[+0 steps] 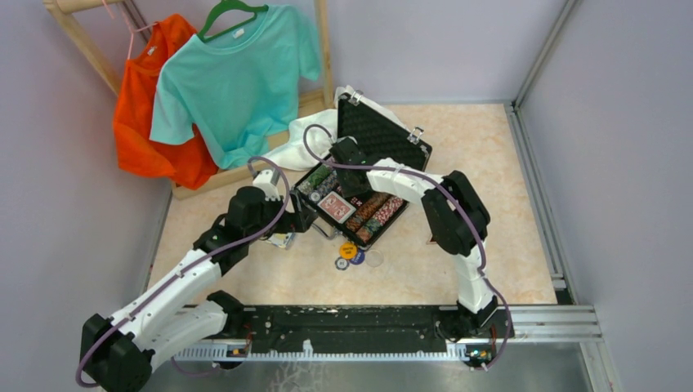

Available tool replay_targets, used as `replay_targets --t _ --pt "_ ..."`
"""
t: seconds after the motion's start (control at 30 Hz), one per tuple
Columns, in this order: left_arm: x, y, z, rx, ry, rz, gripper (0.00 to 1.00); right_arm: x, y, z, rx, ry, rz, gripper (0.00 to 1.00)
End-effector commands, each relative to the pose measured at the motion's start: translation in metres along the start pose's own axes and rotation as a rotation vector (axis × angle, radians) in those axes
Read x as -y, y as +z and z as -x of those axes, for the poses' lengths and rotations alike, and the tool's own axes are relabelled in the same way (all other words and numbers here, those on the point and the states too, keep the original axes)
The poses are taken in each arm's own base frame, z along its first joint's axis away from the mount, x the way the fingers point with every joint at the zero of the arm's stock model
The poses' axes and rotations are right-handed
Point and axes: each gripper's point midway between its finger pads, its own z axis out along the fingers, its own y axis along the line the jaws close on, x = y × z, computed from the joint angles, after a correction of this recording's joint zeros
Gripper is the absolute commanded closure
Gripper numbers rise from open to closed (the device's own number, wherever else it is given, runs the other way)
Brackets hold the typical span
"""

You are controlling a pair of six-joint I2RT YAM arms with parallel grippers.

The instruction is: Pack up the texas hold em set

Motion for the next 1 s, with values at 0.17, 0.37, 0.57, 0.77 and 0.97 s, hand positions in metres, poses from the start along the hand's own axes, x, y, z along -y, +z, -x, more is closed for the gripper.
replay_targets --t 0.17,0.37,0.57,0.77,0.97 --pt "0.009 -0.005 0.015 0.030 0.009 -0.028 0.01 0.001 0.000 0.019 0.055 0.013 0.020 0.96" --pt "0.010 -0.005 0.016 0.032 0.006 -0.032 0.01 0.001 -0.013 0.024 0.076 0.012 0.036 0.76" --pt "0.010 -0.004 0.016 0.033 0.005 -0.034 0.01 -0.002 -0.027 0.032 0.110 0.014 0.061 0.65" --pt "0.011 -0.005 0.018 0.038 0.003 -0.039 0.01 -0.001 -0.038 0.037 0.132 0.014 0.067 0.57" --pt "0.009 -0.003 0.016 0.031 0.005 -0.030 0.01 -0.003 -0.061 0.053 0.201 0.023 0.090 0.57"
